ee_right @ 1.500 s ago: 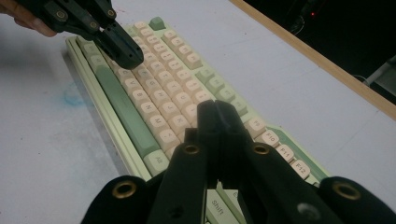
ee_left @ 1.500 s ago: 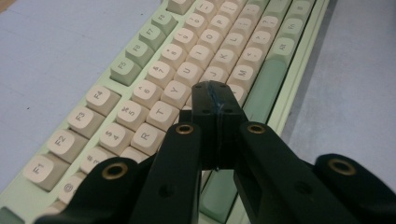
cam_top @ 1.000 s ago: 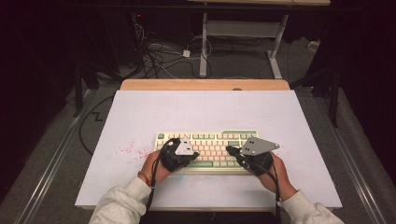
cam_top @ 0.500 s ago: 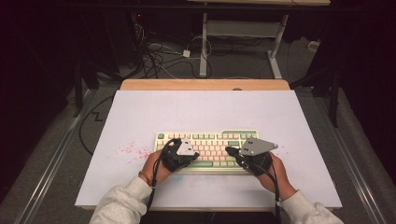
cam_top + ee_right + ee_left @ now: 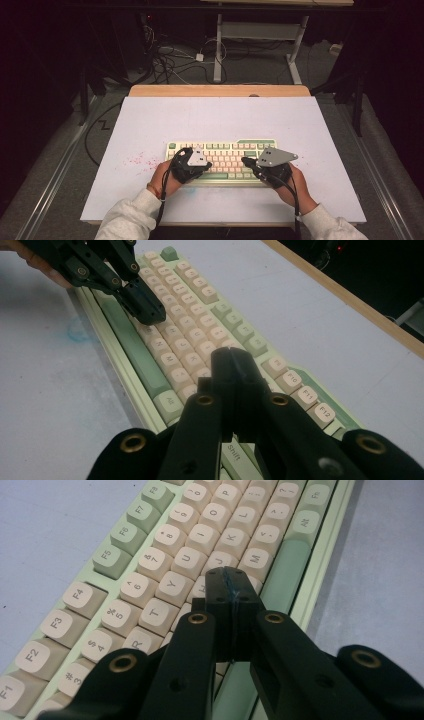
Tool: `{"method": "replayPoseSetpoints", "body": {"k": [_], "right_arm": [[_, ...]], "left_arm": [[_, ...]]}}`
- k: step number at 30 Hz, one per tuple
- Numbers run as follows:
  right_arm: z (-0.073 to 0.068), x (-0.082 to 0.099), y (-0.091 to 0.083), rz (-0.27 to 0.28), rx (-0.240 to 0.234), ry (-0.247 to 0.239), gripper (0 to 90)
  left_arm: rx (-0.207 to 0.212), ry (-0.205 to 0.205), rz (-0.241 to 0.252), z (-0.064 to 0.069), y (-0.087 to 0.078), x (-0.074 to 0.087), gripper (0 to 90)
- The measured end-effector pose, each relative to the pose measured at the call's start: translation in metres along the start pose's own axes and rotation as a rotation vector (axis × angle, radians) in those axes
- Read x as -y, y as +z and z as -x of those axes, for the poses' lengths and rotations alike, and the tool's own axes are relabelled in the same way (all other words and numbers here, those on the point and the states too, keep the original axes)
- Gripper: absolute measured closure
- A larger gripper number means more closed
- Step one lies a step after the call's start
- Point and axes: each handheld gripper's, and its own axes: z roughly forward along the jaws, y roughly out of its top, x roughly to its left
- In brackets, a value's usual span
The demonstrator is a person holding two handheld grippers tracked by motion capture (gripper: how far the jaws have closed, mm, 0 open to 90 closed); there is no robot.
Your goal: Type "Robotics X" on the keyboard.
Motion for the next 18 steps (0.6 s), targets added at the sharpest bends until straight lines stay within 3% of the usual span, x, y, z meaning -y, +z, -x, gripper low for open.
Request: {"method": "replayPoseSetpoints", "body": {"k": [18], "right_arm": [[0.001,0.000,-0.001,0.000,-0.001,0.001,90.0]], "left_arm": [[-0.029,-0.014,0.045,-0.004,-0.013,0.004,87.9]]}}
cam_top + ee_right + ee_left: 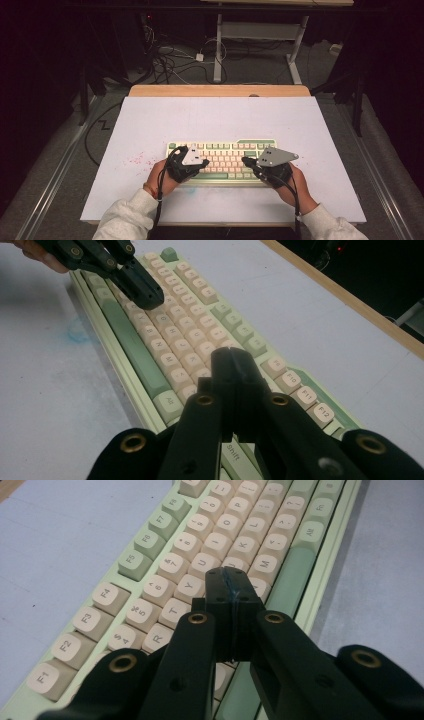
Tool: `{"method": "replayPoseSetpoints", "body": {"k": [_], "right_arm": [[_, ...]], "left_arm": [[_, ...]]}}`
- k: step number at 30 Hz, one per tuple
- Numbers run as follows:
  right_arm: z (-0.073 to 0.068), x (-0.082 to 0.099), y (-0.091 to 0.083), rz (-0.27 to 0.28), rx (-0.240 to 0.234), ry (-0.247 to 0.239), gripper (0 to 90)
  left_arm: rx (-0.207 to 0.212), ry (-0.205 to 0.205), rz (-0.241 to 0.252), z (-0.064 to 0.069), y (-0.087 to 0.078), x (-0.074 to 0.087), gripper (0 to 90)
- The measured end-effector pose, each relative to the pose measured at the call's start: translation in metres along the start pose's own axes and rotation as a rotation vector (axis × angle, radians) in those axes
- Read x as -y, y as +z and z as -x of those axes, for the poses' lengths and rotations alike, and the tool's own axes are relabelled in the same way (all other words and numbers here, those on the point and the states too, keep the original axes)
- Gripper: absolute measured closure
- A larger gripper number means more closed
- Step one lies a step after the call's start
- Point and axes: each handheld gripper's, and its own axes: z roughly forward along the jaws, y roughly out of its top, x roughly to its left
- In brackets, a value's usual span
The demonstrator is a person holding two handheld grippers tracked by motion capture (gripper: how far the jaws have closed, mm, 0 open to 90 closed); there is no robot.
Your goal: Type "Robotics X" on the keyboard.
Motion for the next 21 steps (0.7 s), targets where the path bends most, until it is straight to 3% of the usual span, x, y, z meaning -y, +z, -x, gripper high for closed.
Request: {"method": "replayPoseSetpoints", "body": {"k": [21], "right_arm": [[0.001,0.000,0.002,-0.004,-0.007,0.006,90.0]], "left_arm": [[-0.062,-0.029,0.067,-0.005,-0.028,0.018,87.9]]}}
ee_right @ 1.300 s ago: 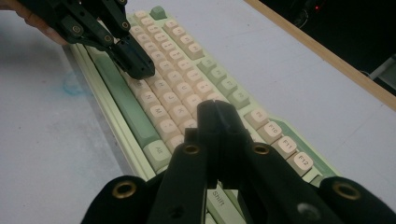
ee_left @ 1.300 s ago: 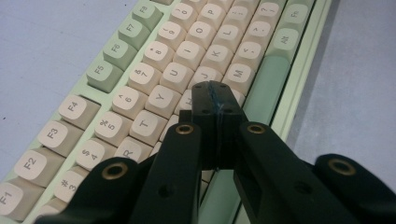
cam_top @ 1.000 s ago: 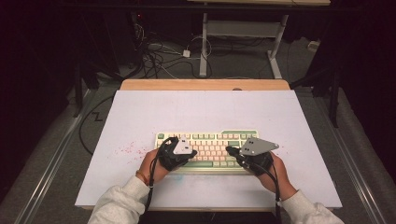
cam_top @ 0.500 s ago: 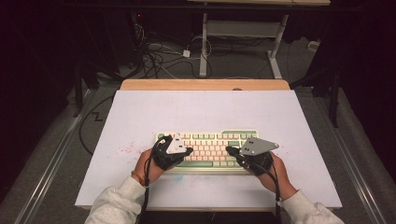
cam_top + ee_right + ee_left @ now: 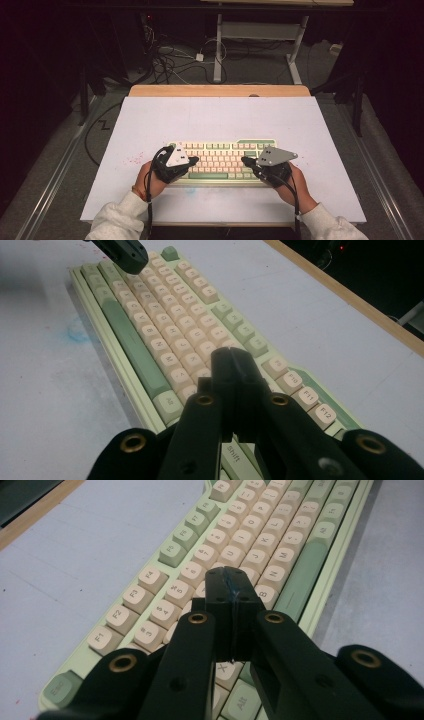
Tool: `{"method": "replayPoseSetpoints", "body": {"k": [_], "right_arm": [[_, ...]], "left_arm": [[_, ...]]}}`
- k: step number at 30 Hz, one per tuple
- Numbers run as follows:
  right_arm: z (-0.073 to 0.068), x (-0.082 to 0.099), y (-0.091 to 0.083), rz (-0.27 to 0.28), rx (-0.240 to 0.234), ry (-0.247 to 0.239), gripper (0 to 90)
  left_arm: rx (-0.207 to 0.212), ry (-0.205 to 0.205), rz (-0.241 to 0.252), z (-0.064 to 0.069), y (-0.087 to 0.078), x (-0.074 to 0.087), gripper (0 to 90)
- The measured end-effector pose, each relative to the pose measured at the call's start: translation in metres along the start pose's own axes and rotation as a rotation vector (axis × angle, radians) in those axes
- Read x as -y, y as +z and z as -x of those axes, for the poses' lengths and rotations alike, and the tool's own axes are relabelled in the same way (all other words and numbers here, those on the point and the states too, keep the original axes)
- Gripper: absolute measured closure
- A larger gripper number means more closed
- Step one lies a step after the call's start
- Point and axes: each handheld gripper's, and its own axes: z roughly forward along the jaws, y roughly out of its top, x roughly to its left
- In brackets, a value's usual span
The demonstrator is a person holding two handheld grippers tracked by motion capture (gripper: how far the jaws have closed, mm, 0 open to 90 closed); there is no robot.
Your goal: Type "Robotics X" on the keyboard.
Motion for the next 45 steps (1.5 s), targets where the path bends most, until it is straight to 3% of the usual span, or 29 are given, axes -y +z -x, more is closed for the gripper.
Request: {"method": "replayPoseSetpoints", "body": {"k": [23,45], "right_arm": [[0.003,-0.004,0.012,-0.017,-0.018,-0.001,90.0],[0.004,-0.011,0.033,-0.056,-0.045,-0.013,90.0]], "left_arm": [[-0.085,-0.033,0.025,-0.005,-0.037,0.040,87.9],[-0.103,-0.058,0.009,-0.005,-0.049,0.059,87.9]]}}
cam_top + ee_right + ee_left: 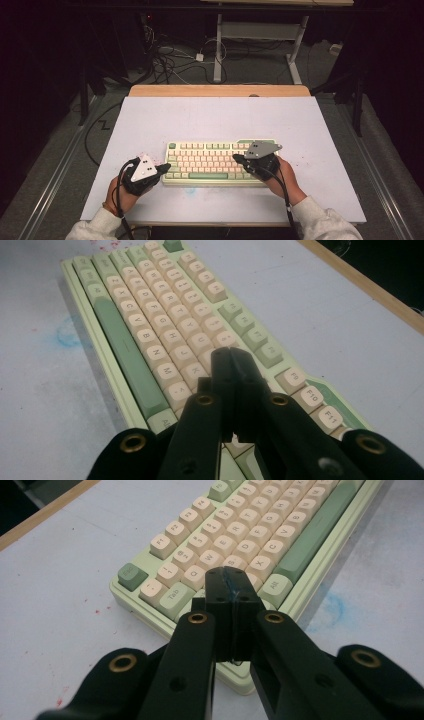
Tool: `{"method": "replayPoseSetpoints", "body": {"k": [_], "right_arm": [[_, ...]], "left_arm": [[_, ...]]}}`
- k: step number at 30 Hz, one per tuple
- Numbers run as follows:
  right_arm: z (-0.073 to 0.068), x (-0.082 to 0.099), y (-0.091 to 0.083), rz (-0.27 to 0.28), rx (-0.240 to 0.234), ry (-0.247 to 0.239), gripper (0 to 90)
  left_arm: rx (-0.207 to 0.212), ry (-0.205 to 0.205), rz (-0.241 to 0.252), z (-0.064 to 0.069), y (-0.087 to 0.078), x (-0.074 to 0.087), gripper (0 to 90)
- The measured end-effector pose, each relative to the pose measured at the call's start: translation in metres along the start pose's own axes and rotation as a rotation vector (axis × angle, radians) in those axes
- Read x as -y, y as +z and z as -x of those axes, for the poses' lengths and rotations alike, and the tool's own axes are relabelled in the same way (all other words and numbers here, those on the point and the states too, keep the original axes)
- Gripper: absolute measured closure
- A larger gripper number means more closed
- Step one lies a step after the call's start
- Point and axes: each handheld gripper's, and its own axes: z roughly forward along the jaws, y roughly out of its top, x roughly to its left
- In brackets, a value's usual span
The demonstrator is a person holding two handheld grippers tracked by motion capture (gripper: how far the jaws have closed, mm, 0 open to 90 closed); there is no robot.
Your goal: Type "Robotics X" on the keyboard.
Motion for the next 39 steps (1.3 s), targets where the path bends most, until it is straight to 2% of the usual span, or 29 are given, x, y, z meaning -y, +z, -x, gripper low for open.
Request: {"method": "replayPoseSetpoints", "body": {"k": [6,16,21,30,39], "right_arm": [[-0.002,-0.006,0.013,-0.024,-0.010,-0.022,90.0],[-0.003,-0.013,0.038,-0.089,-0.021,-0.040,90.0],[0.002,-0.011,0.047,-0.115,-0.015,-0.026,90.0],[0.004,-0.009,0.055,-0.159,-0.006,-0.028,90.0],[0.005,-0.009,0.057,-0.174,0.007,-0.034,90.0]], "left_arm": [[-0.007,0.001,-0.019,-0.002,0.001,0.001,87.9],[-0.002,-0.006,-0.014,-0.003,0.000,0.002,87.9],[-0.002,-0.001,-0.018,-0.003,0.000,0.003,87.9],[0.006,0.002,-0.018,-0.002,0.002,0.002,87.9],[0.011,0.001,-0.019,-0.003,0.002,0.003,87.9]]}}
